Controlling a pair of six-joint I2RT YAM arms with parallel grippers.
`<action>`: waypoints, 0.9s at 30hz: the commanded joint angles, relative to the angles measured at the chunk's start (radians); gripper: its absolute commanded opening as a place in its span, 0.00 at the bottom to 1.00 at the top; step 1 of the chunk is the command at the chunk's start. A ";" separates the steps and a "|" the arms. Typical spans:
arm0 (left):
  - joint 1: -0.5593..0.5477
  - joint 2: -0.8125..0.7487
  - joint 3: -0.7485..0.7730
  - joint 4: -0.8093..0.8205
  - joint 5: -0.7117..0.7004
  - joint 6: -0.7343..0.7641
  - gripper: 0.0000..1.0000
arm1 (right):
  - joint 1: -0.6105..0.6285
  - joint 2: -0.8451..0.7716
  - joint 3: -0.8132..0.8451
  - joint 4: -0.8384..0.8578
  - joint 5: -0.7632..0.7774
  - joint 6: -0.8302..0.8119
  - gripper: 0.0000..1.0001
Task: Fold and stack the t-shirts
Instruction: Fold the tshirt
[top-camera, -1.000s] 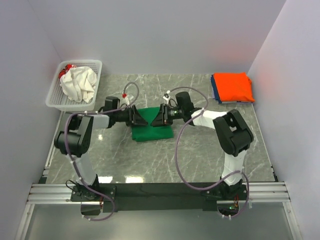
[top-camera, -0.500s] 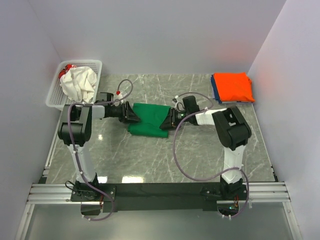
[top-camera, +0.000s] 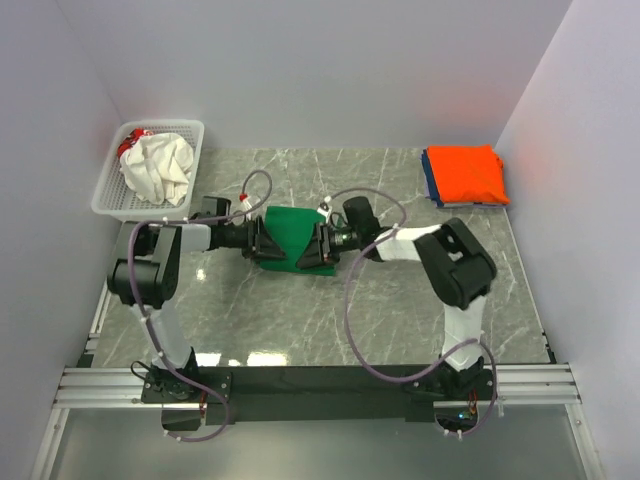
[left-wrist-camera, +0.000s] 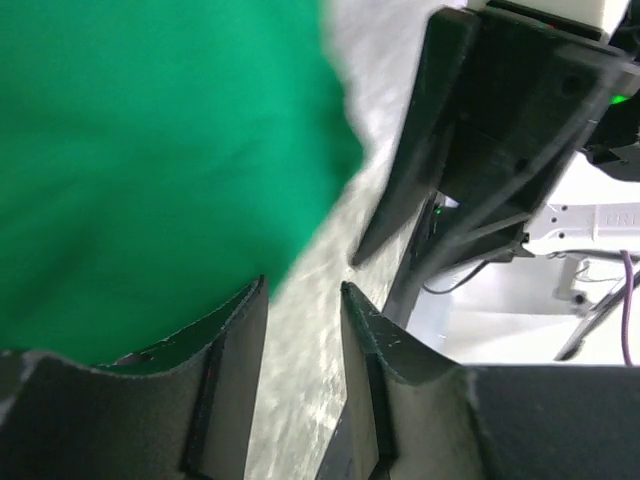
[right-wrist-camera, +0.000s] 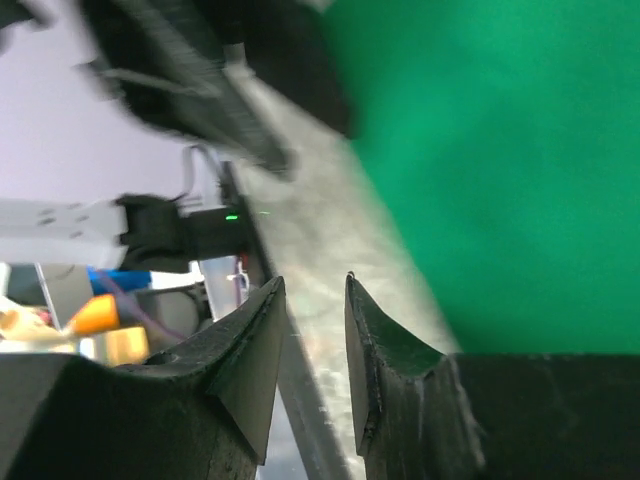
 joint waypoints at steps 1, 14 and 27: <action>0.001 0.105 -0.005 -0.038 -0.025 0.029 0.40 | -0.016 0.124 0.028 0.011 0.012 0.040 0.38; 0.066 0.115 -0.031 -0.165 -0.033 0.136 0.42 | -0.111 0.093 0.043 -0.358 0.094 -0.209 0.36; 0.066 0.064 0.207 0.087 0.004 0.019 0.43 | -0.134 0.081 0.294 -0.225 0.074 -0.223 0.36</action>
